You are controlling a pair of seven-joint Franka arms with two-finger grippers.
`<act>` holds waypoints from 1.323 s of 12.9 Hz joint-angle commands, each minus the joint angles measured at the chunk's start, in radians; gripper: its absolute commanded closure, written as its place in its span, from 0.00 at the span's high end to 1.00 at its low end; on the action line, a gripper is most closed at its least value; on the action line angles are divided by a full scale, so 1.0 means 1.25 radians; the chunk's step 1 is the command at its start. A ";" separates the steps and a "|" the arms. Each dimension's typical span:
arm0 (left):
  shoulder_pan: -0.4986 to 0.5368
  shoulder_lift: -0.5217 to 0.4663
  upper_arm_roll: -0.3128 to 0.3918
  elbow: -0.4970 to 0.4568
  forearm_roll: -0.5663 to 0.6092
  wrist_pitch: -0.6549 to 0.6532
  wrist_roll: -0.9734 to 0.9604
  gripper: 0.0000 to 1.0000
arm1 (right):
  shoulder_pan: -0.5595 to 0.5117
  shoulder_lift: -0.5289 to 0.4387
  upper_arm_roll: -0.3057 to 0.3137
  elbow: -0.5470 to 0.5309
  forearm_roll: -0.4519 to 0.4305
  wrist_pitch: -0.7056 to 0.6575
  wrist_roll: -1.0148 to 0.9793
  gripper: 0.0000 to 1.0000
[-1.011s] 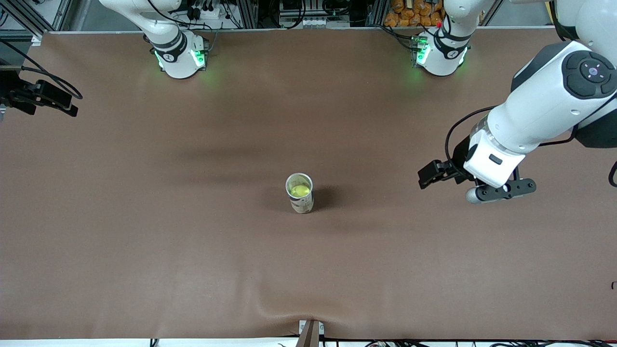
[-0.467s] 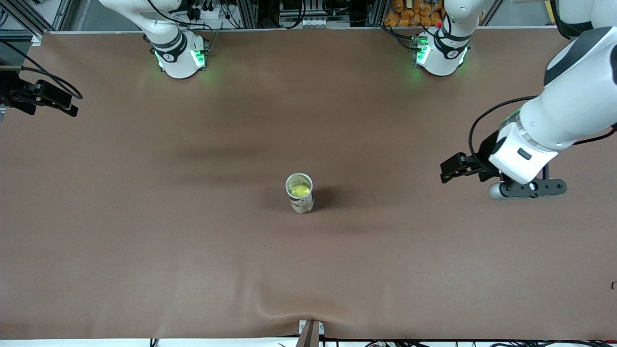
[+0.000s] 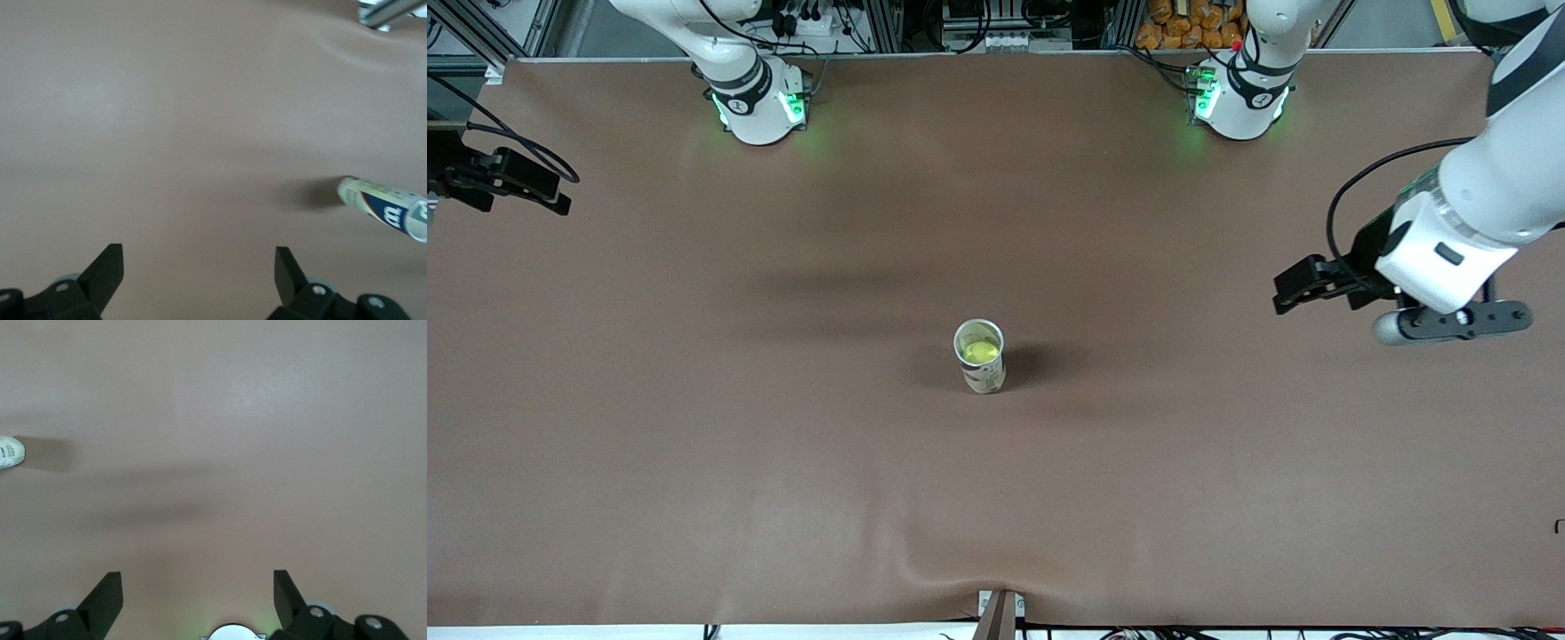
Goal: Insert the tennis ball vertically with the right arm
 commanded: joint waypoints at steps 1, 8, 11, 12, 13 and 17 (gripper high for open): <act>-0.089 -0.217 0.248 0.022 -0.121 -0.010 0.112 1.00 | 0.004 -0.011 0.000 -0.009 -0.006 0.003 0.012 1.00; -0.490 -0.453 1.009 0.003 -0.609 0.015 0.293 1.00 | 0.004 -0.011 -0.002 -0.009 -0.006 0.003 0.012 1.00; -0.549 -0.505 1.138 -0.056 -0.653 -0.040 0.434 1.00 | 0.004 -0.011 0.000 -0.010 -0.004 0.003 0.011 1.00; -0.563 -0.539 1.160 -0.102 -0.651 -0.041 0.435 1.00 | 0.004 -0.011 0.000 -0.009 -0.004 0.003 0.012 1.00; -0.573 -0.574 1.170 -0.137 -0.646 -0.038 0.436 1.00 | 0.004 -0.011 0.000 -0.009 -0.004 0.003 0.011 1.00; -0.594 -0.764 1.172 -0.386 -0.604 0.101 0.440 1.00 | 0.006 -0.010 0.000 -0.009 -0.004 0.003 0.012 1.00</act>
